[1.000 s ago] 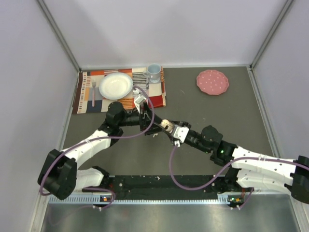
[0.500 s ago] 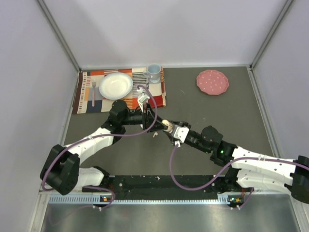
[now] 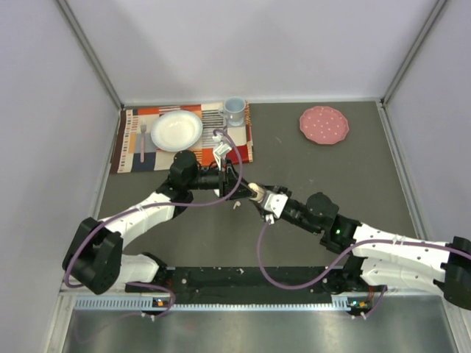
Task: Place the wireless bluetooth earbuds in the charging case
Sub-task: Pass from the right arm to the left
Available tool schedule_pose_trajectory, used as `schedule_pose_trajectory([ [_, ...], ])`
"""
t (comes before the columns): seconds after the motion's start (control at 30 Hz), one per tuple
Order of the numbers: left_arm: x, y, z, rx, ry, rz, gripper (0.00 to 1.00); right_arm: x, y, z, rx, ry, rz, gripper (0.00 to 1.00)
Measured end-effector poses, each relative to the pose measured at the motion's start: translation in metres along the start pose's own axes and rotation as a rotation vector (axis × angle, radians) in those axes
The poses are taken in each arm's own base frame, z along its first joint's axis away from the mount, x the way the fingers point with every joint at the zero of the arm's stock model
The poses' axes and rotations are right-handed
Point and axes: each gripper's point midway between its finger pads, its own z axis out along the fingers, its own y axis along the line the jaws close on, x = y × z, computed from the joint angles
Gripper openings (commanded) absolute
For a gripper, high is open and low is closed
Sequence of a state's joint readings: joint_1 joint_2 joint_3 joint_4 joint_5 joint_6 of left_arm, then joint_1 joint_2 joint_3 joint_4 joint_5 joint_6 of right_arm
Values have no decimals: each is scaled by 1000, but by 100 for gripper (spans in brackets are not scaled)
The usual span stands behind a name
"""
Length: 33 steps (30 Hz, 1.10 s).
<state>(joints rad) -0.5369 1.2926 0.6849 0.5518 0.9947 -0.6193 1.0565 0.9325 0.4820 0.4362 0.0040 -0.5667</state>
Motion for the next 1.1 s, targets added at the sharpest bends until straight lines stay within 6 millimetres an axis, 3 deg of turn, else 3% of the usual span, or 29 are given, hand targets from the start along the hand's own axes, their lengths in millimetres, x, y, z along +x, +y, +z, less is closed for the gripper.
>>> schedule_pose_trajectory([
  [0.07,0,0,0,-1,1,2,0,0,0,0,3,2,3,28],
  [0.17,1,3,0,-16,2,3,0,3,0,1,9,12,15,53],
  [0.27,0,7,1,-37,4,19,0,4,-1,0,18,18,40,57],
  [0.4,-3,16,-2,-101,-13,60,0,-1,-7,-1,54,4,96,76],
  [0.63,-23,12,-13,-189,-93,187,0,-18,-13,-10,89,-51,234,87],
  [0.73,-29,11,-22,-238,-140,242,0,-22,-12,-16,94,-57,335,95],
  [0.83,-30,11,-32,-289,-180,289,0,-22,-15,-20,130,-26,485,97],
  [1.1,-36,5,-57,-376,-299,430,0,-38,-52,-24,249,22,792,99],
])
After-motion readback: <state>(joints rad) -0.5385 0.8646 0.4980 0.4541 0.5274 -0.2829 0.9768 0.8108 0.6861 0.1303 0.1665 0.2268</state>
